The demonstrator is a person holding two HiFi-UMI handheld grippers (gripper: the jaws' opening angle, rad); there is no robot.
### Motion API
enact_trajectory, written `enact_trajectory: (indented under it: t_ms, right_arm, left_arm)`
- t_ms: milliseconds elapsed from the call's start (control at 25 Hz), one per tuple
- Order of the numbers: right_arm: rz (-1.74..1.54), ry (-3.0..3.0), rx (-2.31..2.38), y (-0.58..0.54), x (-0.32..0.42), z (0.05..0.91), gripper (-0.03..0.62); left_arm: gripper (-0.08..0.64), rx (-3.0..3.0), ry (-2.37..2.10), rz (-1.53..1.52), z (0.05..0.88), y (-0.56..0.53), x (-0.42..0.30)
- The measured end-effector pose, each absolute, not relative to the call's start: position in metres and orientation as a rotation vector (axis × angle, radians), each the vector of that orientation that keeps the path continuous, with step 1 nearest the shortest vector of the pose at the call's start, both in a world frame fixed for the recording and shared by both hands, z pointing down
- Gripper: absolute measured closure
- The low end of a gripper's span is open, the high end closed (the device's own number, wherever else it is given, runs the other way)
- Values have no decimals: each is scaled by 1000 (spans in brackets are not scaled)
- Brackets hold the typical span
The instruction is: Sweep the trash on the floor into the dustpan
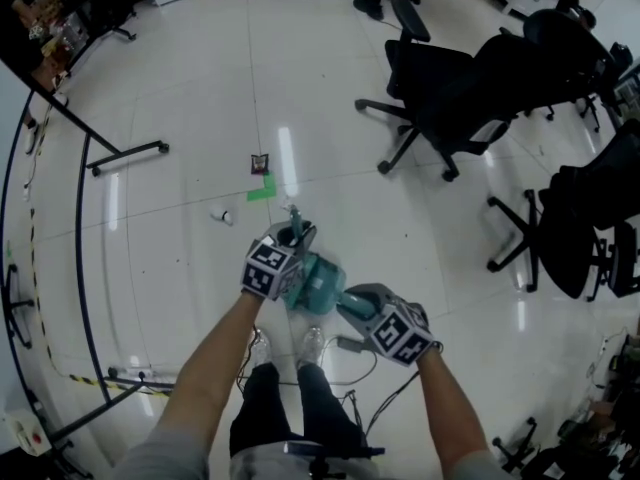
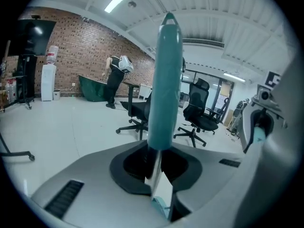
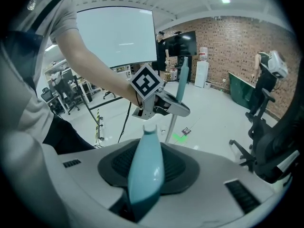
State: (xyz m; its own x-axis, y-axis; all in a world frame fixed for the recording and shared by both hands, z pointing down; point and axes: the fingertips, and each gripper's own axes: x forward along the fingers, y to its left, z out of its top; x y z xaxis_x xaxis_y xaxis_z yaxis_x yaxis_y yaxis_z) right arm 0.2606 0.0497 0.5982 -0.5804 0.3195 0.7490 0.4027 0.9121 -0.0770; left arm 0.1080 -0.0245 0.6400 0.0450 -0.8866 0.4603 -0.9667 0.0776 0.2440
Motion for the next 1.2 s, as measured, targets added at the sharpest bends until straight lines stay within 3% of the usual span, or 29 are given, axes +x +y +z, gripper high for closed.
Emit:
enact_trajectory:
  t_ms: [400, 760, 1200]
  right_arm:
    - [-37, -2386, -418, 34, 233, 563, 479]
    - [-69, -2417, -330, 68, 146, 557, 479]
    - [-50, -2375, -148, 121, 30, 561, 479]
  left_arm:
    - [515, 1824, -1961, 288, 573, 18, 59]
    - [515, 1785, -2095, 306, 519, 85, -57]
    - [515, 1828, -2049, 311, 518, 142, -197]
